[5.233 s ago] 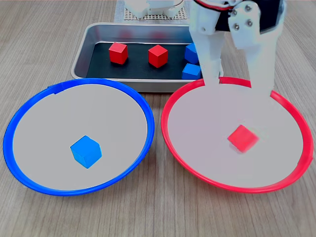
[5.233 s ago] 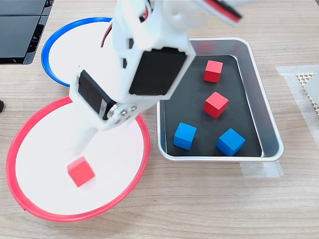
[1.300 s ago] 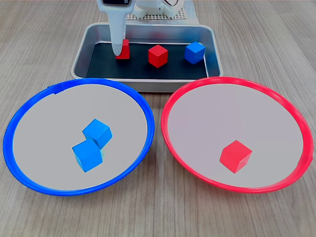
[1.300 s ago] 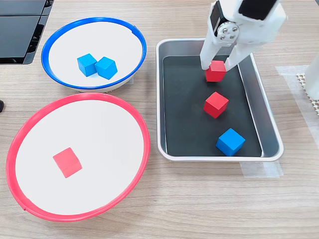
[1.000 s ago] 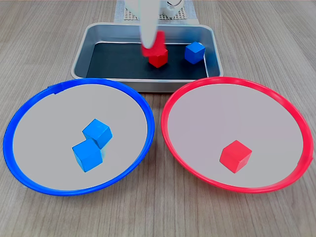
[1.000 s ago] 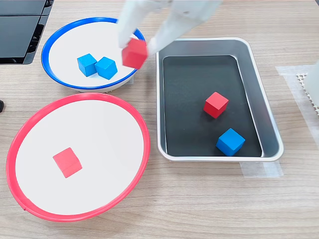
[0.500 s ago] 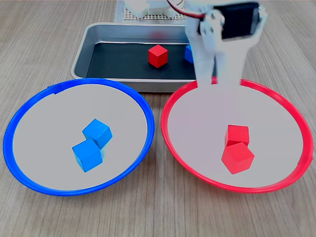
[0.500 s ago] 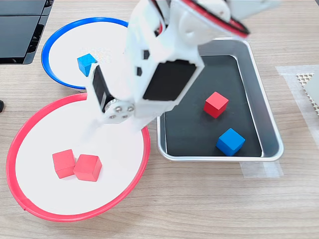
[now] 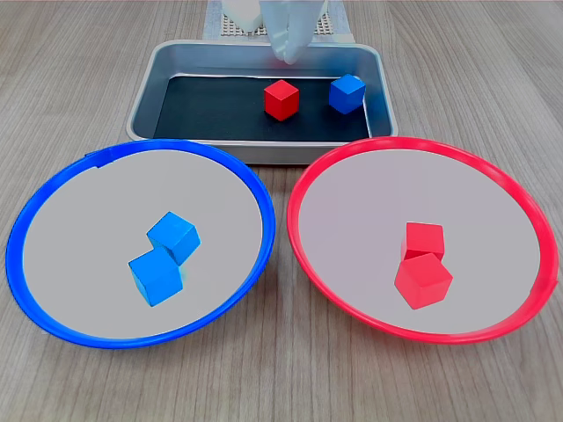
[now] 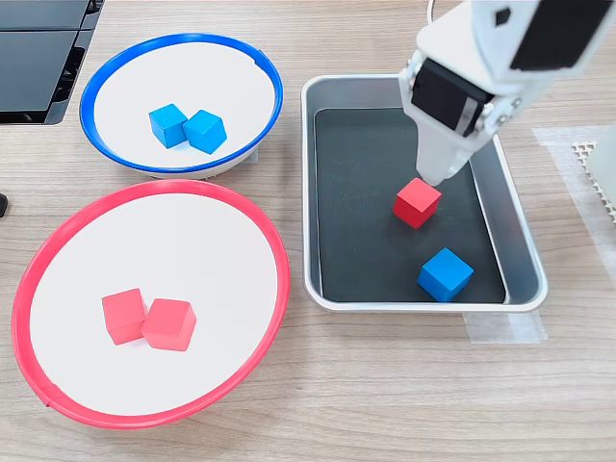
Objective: Move six blocks from tray to matching dishes
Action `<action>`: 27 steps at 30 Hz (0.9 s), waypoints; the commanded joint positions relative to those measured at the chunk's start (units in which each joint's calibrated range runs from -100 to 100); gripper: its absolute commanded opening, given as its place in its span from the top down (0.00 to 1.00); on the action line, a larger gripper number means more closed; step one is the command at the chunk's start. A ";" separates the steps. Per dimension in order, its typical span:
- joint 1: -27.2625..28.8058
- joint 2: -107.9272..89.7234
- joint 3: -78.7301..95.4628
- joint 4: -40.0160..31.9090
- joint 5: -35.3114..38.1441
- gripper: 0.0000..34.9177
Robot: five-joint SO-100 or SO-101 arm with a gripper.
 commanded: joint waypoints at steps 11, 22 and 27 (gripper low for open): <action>3.33 0.20 2.10 -0.10 4.79 0.49; 5.31 7.20 4.19 -9.51 8.40 0.47; 3.89 9.58 5.11 -10.66 11.23 0.99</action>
